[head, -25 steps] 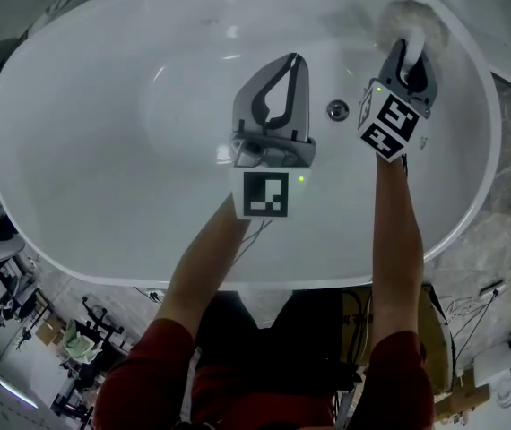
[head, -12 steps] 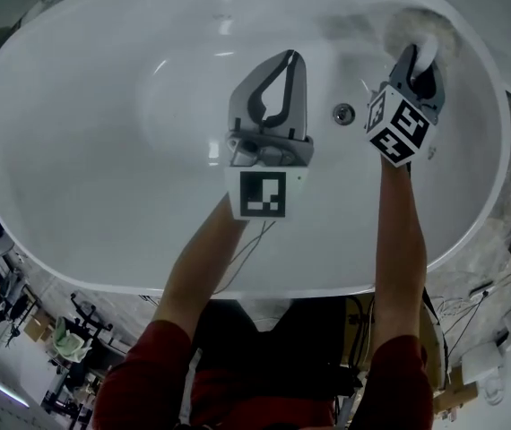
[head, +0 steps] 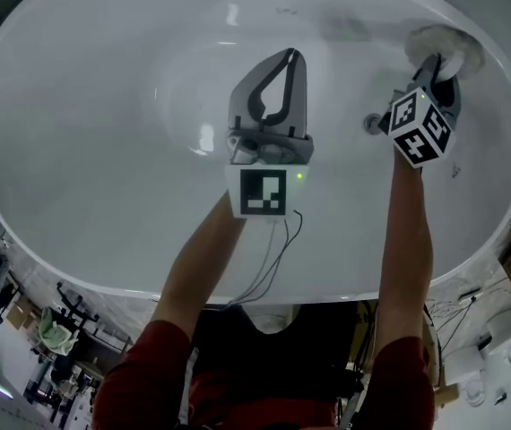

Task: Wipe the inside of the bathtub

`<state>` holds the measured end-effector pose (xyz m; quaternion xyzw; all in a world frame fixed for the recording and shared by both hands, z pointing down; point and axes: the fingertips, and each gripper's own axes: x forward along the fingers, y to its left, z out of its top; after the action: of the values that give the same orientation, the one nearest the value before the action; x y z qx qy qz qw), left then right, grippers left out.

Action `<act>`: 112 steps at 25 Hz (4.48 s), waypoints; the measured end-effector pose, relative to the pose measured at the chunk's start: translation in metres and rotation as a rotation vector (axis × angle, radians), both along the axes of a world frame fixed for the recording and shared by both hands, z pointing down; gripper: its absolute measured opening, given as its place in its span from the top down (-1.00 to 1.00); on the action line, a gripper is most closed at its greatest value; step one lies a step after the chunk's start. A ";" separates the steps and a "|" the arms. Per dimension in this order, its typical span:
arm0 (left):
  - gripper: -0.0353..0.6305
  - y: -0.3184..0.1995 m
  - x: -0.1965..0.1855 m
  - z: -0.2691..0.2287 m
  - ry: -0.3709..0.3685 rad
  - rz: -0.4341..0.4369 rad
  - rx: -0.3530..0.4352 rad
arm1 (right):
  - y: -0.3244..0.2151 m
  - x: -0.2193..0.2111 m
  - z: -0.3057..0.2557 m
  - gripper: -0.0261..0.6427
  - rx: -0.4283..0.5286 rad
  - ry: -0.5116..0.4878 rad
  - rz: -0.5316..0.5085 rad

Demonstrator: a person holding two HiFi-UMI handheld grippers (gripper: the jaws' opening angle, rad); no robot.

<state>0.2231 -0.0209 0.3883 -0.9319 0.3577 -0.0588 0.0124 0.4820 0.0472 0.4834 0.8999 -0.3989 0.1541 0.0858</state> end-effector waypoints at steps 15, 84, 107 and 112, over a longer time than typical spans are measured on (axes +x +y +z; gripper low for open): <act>0.85 -0.111 -0.178 -0.016 -0.002 -0.117 -0.011 | -0.155 -0.203 -0.024 0.65 0.001 0.036 -0.193; 0.85 -0.029 -0.079 -0.100 0.051 0.022 0.004 | -0.021 -0.214 -0.152 0.65 0.094 0.064 -0.211; 0.85 0.097 0.168 0.006 -0.007 0.230 -0.044 | 0.124 0.022 -0.009 0.65 -0.045 -0.002 -0.009; 0.85 0.092 0.183 0.040 -0.032 0.237 -0.047 | 0.114 0.052 0.041 0.65 -0.076 -0.027 -0.006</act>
<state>0.4063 0.0706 0.4284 -0.9666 0.2433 -0.0802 0.0031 0.5336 0.1610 0.5249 0.8926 -0.3966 0.1811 0.1150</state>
